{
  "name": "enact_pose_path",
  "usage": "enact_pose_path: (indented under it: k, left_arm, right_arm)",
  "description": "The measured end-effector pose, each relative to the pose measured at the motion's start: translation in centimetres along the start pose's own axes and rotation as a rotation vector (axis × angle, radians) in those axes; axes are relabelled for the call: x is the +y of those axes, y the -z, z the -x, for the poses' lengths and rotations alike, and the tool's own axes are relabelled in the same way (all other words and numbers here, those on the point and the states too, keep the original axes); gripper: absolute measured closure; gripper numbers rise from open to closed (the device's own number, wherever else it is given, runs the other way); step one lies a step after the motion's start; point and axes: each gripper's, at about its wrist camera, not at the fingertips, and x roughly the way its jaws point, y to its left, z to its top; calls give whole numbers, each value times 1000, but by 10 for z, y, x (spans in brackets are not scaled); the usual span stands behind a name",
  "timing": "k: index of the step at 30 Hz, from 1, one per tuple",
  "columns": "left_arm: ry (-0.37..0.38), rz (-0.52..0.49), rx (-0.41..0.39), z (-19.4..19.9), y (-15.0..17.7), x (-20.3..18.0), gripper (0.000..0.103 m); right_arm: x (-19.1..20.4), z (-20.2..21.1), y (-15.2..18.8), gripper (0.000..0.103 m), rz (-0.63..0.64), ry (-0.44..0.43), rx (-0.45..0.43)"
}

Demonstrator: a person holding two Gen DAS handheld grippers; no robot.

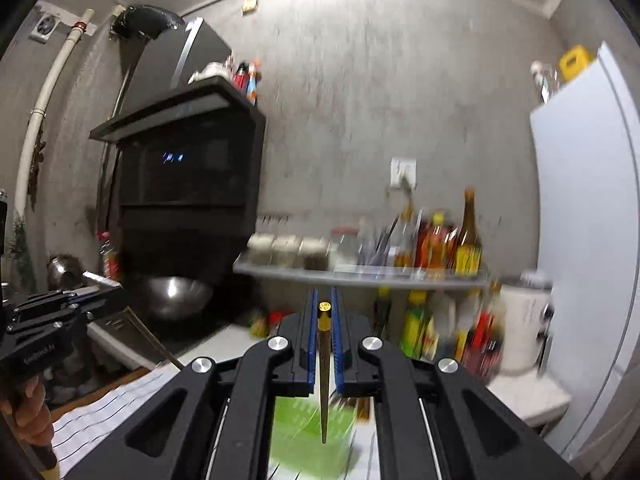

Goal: Organize utensils
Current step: 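Open the left tool over the green holder while the right tool releases its chopstick there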

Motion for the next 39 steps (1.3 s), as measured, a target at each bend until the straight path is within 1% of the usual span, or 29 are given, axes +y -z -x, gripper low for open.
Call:
enact_pose_path:
  k: [2, 3, 4, 6, 7, 10, 13, 16, 18, 19, 20, 21, 22, 23, 25, 26, 28, 30, 31, 32, 33, 34, 36, 37, 38, 39]
  left_arm:
    - [7, 19, 9, -28, 4, -1, 96]
    - [6, 23, 16, -39, 6, -2, 96]
    - [11, 28, 40, -56, 13, -2, 96]
    - [18, 41, 94, -81, 27, -1, 96]
    - [18, 42, 121, -92, 35, 0, 96]
    - [12, 28, 194, -118, 57, 3, 96]
    - [12, 10, 239, -133, 73, 3, 96]
    - [13, 2, 267, -144, 83, 0, 96]
    - [14, 2, 283, -149, 86, -2, 96]
    - [18, 3, 290, -152, 87, -2, 96]
    - [17, 4, 295, -153, 87, -2, 96]
    - [16, 14, 304, -153, 85, -1, 96]
    - [27, 30, 312, -153, 83, 2, 95]
    - [29, 44, 312, -149, 78, 4, 93]
    - [19, 57, 289, -133, 69, 8, 69]
    - [12, 57, 268, -120, 64, 10, 67]
    - [-1, 33, 243, -92, 57, 9, 67]
    - [-51, -4, 250, -69, 59, 7, 67]
    - [-78, -26, 267, -54, 65, 6, 67]
    - [-100, -40, 289, -43, 71, 6, 67]
    - [-132, -53, 330, -32, 84, 6, 67]
    - [-147, -52, 368, -24, 95, 7, 67]
    - [-139, -35, 466, -12, 122, 8, 67]
    - [-126, -18, 543, -6, 144, 9, 67]
    - [-124, -10, 577, -2, 157, 10, 67]
    - [-126, -7, 630, 4, 176, 9, 67]
  right_arm:
    - [-2, -14, 2, 96, 15, 15, -23]
    - [-3, -22, 7, 96, 16, 17, -20]
    - [-7, -33, 14, 96, 8, 15, -3]
    - [-14, -52, 31, 96, -17, -1, 44]
    - [-18, -63, 45, 96, -36, -12, 84]
    - [-21, -82, 76, 96, -46, -19, 169]
    - [-23, -99, 100, 96, -54, -29, 258]
    - [-23, -108, 113, 95, -61, -24, 323]
    - [-24, -111, 115, 93, -62, -13, 351]
    - [-25, -113, 117, 91, -64, -15, 382]
    - [-26, -115, 118, 82, -73, -26, 414]
    - [-27, -113, 117, 76, -82, -28, 425]
    - [-28, -109, 115, 64, -91, -18, 427]
    - [-28, -101, 111, 55, -93, -12, 424]
    - [-28, -83, 102, 50, -90, -11, 413]
    - [-28, -73, 98, 50, -86, -4, 412]
    - [-27, -45, 91, 47, -82, -8, 410]
    - [-27, -25, 92, 47, -76, -9, 426]
    - [-27, -10, 95, 47, -78, -21, 430]
    - [-26, 4, 101, 47, -81, -32, 441]
    - [-26, 13, 106, 46, -84, -39, 452]
    - [-25, 25, 117, 46, -98, -40, 469]
    - [-24, 41, 137, 46, -119, -24, 518]
    - [-22, 50, 153, 46, -129, -12, 553]
    - [-21, 57, 166, 46, -134, -2, 581]
    - [-19, 61, 175, 46, -135, 1, 600]
